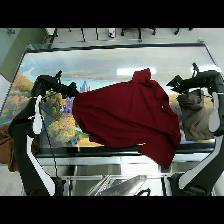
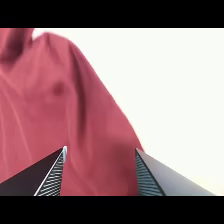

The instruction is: Fold the shirts.

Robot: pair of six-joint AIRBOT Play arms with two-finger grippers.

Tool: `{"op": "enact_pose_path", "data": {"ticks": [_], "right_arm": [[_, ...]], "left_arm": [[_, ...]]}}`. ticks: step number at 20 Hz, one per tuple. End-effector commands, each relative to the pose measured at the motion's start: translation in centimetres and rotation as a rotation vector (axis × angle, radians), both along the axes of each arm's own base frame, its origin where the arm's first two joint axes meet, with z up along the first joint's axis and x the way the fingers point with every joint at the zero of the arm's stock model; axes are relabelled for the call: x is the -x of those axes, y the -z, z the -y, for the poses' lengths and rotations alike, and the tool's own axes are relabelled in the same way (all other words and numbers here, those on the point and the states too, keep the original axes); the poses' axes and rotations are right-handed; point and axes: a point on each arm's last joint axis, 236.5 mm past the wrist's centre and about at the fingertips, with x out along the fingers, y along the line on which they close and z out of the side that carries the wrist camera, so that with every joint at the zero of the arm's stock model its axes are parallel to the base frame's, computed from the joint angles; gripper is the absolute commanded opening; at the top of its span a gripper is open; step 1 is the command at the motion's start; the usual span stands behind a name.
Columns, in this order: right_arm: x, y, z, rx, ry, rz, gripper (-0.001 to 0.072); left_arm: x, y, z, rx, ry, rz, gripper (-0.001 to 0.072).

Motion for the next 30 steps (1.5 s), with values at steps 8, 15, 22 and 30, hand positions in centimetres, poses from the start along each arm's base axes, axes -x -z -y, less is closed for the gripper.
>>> {"op": "enact_pose_path", "data": {"ticks": [8,15,22,30], "right_arm": [[-3.4,5.1,-3.6,-0.003,-0.059,0.005,0.0482],[-4.0,4.1,-8.4,-0.091,-0.135,0.055,0.0095],[-4.8,-13.4,-10.7,-0.087,-0.191,0.361,0.0017],[15.4,-54.8,-9.8,0.376,-0.147,1.235,0.0017]], "left_arm": [[-0.1,-0.2,0.1,0.001,-0.006,0.007,0.0022],[0.0,-0.3,0.1,0.004,-0.003,0.005,0.0022],[-1.6,-13.5,-0.2,-0.027,-0.005,0.283,0.0021],[16.5,-55.8,-1.2,-0.173,-0.090,1.190,0.0021]]}}
